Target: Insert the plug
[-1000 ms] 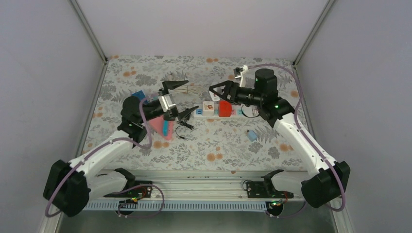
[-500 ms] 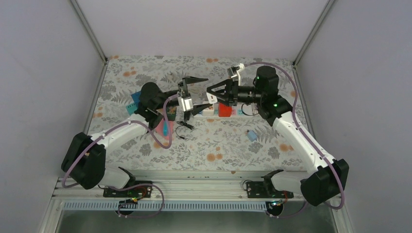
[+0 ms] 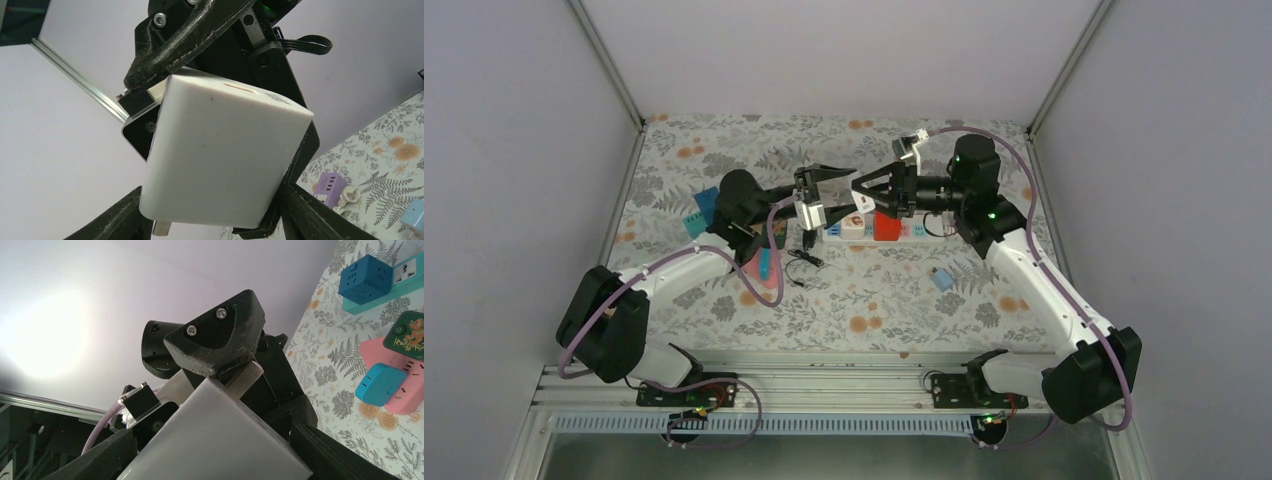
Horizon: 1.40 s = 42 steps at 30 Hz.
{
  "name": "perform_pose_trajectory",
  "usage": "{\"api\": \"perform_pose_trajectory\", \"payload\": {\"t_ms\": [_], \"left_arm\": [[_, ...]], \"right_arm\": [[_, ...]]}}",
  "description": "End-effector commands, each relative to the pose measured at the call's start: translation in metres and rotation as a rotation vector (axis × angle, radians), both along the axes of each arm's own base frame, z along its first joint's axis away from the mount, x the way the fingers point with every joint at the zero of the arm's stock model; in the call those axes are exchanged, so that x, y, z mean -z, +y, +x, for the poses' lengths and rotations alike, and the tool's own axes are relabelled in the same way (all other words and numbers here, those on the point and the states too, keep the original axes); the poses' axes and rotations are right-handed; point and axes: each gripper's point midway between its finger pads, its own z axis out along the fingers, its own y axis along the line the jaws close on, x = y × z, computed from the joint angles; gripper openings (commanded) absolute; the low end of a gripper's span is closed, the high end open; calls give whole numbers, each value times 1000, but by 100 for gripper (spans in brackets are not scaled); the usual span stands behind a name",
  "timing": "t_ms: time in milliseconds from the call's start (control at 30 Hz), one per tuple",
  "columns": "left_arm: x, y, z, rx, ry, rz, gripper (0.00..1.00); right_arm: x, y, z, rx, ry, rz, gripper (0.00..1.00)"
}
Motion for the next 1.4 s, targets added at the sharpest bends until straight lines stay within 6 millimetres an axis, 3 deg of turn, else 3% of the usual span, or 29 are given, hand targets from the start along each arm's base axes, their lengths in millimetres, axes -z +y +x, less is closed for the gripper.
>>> {"api": "perform_pose_trajectory", "payload": {"t_ms": [0, 67, 200, 400, 800, 900, 1067, 1167, 1367], "left_arm": [[-14, 1, -19, 50, -97, -21, 60], [-15, -1, -19, 49, -101, -15, 60], [-13, -4, -16, 36, -106, -9, 72], [-13, -7, -13, 0, -136, -4, 75], [-7, -7, -11, -21, -138, 29, 46], [-2, -10, -5, -26, -76, 64, 45], [13, -10, 9, -79, 44, 94, 45], [27, -13, 20, -102, 146, 152, 45], [47, -13, 41, -184, 341, 193, 45]], "right_arm": [[2, 2, 3, -8, 13, 8, 68], [4, 2, 4, -5, 21, 4, 68], [9, 2, 6, 2, 32, -6, 68], [12, 2, 8, 7, 32, -12, 67], [26, 2, 12, 28, 47, -45, 69], [42, -3, 19, 86, 28, -119, 81], [71, -29, 40, 259, -163, -343, 96], [72, -43, 47, 334, -275, -422, 98], [62, -49, 50, 367, -414, -514, 96]]}}
